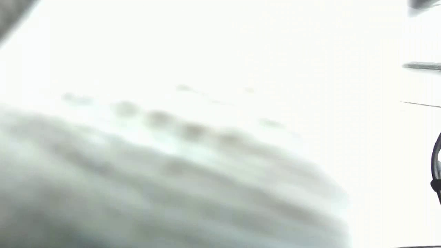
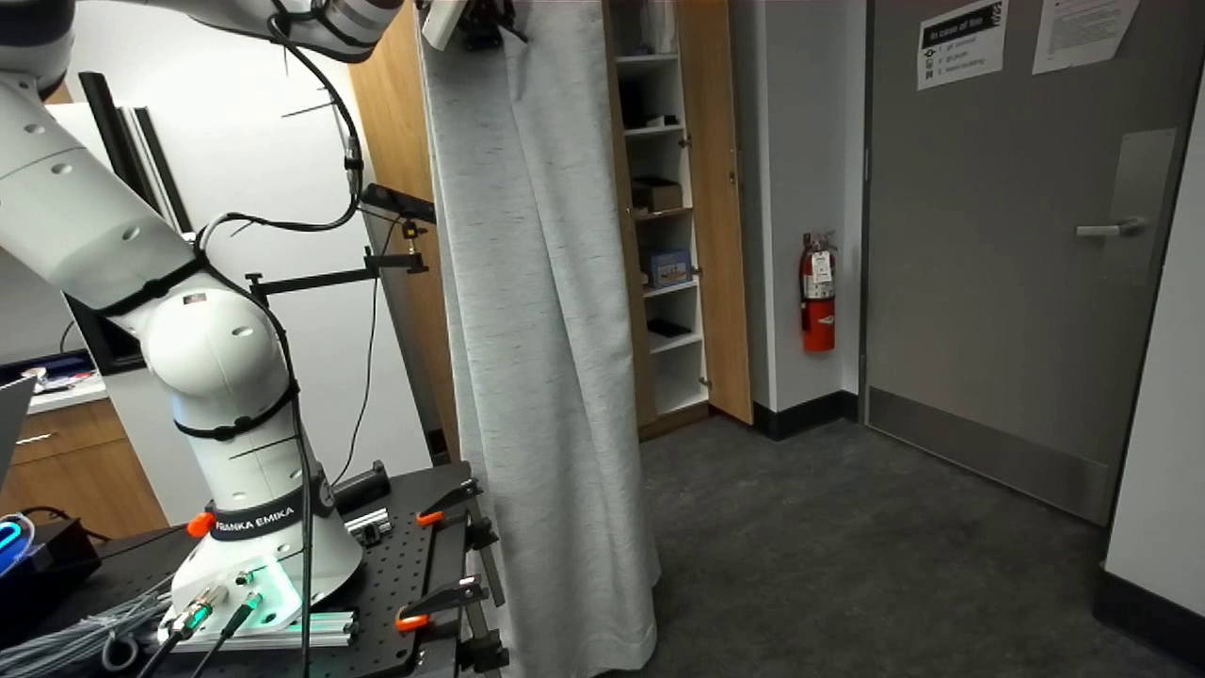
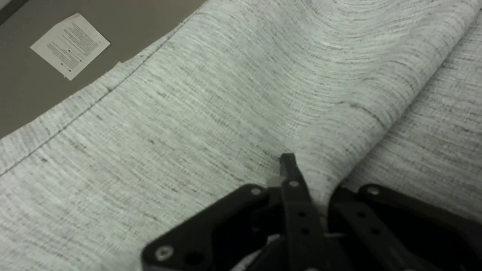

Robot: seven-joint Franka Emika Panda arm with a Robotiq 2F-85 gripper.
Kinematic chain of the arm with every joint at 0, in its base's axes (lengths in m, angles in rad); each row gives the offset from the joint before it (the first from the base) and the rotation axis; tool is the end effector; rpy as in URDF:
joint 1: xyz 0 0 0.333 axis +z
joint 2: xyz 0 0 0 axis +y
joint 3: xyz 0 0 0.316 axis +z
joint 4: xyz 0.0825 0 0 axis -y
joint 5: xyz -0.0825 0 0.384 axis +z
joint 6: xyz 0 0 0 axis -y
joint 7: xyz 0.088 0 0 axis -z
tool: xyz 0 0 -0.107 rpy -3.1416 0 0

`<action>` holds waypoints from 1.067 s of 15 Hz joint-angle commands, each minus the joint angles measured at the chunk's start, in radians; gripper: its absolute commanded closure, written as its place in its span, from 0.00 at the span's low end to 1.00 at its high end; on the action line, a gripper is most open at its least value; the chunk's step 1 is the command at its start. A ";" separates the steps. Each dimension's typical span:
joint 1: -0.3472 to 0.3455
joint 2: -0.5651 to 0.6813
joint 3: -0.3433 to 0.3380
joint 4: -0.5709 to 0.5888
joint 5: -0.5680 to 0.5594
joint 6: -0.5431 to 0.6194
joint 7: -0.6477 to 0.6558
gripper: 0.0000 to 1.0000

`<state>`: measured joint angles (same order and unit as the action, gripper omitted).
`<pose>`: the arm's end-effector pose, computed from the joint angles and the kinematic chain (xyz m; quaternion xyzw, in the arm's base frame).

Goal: Slide the curtain to the left

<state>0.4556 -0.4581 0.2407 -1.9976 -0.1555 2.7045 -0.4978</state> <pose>0.3223 0.3236 0.7773 0.6544 0.5170 0.5483 0.0624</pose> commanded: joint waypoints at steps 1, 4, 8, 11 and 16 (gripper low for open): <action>-0.017 0.096 -0.012 -0.008 -0.014 -0.052 -0.028 1.00; -0.055 0.143 -0.057 0.035 -0.001 -0.072 -0.044 1.00; -0.104 0.188 -0.082 0.057 -0.005 -0.073 -0.030 1.00; -0.149 0.204 -0.085 0.051 -0.025 -0.058 -0.010 1.00; -0.193 0.176 -0.100 0.108 -0.029 -0.002 -0.010 0.98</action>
<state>0.2640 -0.2828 0.1384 -1.8913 -0.1820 2.7033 -0.5102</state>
